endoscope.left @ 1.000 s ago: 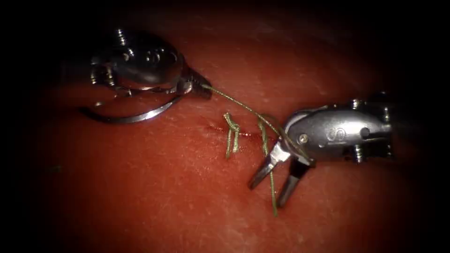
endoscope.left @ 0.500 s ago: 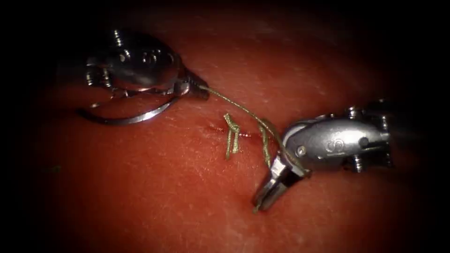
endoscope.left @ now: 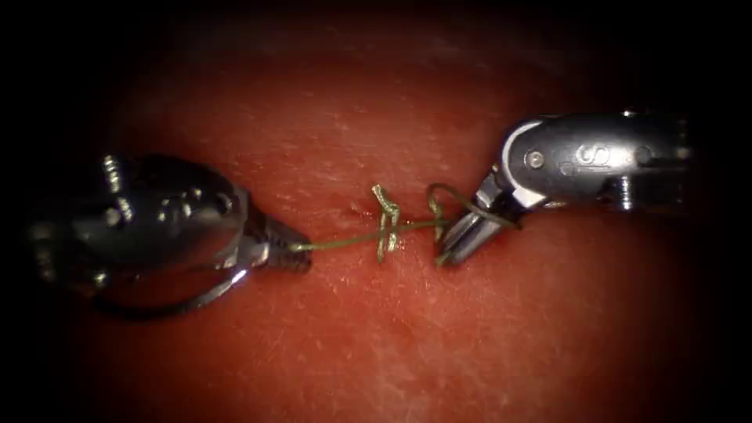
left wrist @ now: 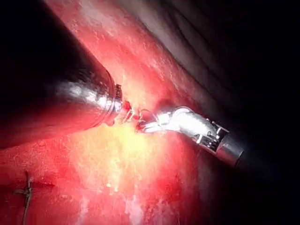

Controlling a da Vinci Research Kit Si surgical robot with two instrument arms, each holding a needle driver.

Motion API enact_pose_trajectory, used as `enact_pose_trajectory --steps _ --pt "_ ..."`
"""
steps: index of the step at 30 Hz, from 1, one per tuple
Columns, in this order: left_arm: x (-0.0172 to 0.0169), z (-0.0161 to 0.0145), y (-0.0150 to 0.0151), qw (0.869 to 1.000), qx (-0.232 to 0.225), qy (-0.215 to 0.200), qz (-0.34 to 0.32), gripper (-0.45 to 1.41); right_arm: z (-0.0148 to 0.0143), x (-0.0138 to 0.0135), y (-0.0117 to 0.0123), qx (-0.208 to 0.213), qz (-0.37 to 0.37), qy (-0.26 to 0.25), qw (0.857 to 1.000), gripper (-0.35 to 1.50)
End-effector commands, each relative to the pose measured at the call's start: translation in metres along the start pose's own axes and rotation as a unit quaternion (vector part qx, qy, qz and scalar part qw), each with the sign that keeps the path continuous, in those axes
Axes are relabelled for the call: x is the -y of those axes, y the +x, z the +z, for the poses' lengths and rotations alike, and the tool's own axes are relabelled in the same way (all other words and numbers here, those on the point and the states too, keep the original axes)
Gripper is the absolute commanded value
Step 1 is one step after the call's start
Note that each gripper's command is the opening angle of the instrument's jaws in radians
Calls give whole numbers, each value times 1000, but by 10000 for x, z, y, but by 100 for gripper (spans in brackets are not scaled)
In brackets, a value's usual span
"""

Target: Wound Closure

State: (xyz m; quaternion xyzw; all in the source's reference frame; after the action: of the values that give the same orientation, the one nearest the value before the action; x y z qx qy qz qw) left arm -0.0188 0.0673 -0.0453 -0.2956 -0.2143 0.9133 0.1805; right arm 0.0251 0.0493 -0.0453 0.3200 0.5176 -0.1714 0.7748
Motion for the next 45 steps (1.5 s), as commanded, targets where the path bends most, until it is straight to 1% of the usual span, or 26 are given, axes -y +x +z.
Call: enact_pose_trajectory --steps 1,2,3,4,8,9,10,14,15,16,18,20,22,23,24,27,28,33,37,42,45 --pt "-7 8 -1 1000 0 0 2 -35 1 -10 -4 2 5 -6 1000 -35" --pt "-7 8 -1 1000 0 0 2 -35 1 -10 -4 2 5 -6 1000 -35" --pt "-25 8 -4 1000 1 0 5 -35 0 -11 -6 1 9 -12 1000 -35" --pt "-25 8 -4 1000 1 0 5 -35 0 -11 -6 1 9 -12 1000 -35" --pt "-80 3 -8 1000 1 -4 13 -35 -3 -17 -13 -1 25 -27 999 -35" --pt "-80 3 -8 1000 1 -4 13 -35 -3 -17 -13 -1 25 -27 999 -35" --pt "-95 1 -7 1000 1 -7 14 -35 -5 -21 -14 0 32 -33 999 -35" --pt "-123 1 -10 1000 1 -13 19 -35 -10 -27 -18 0 43 -43 998 -35" --pt "-135 1 -13 1000 1 -16 22 -35 -12 -29 -19 4 49 -49 998 -35" --pt "-135 1 -13 1000 1 -16 22 -35 -12 -29 -19 4 49 -49 998 -35" --pt "-157 2 -17 999 1 -21 27 -35 -18 -36 -24 8 61 -69 996 -35" --pt "-164 2 -19 999 1 -22 29 -35 -20 -38 -27 10 70 -79 994 -35" --pt "-177 2 -26 999 2 -24 34 -35 -21 -37 -31 13 77 -89 993 -35" --pt "-198 -1 -37 999 2 -32 42 -35 -19 -34 -33 16 82 -92 992 -35" --pt "-206 -2 -41 998 2 -35 44 -35 -19 -34 -34 16 82 -93 992 -35" --pt "-214 -3 -44 998 3 -34 49 -35 -19 -35 -35 17 83 -95 992 -35" --pt "-228 -5 -46 998 3 -38 50 -35 -21 -38 -37 18 87 -100 991 -35" --pt "-251 -9 -53 998 3 -42 54 -35 -21 -38 -38 17 95 -109 989 -35" --pt "-260 -5 -55 997 4 -46 54 -35 -26 -42 -43 23 97 -133 986 -35" --pt "-262 -4 -57 997 4 -48 53 -35 -30 -44 -58 45 115 -165 979 -35" --pt "-262 -6 -59 997 4 -49 54 -35 -35 -43 -64 46 126 -182 974 -35"
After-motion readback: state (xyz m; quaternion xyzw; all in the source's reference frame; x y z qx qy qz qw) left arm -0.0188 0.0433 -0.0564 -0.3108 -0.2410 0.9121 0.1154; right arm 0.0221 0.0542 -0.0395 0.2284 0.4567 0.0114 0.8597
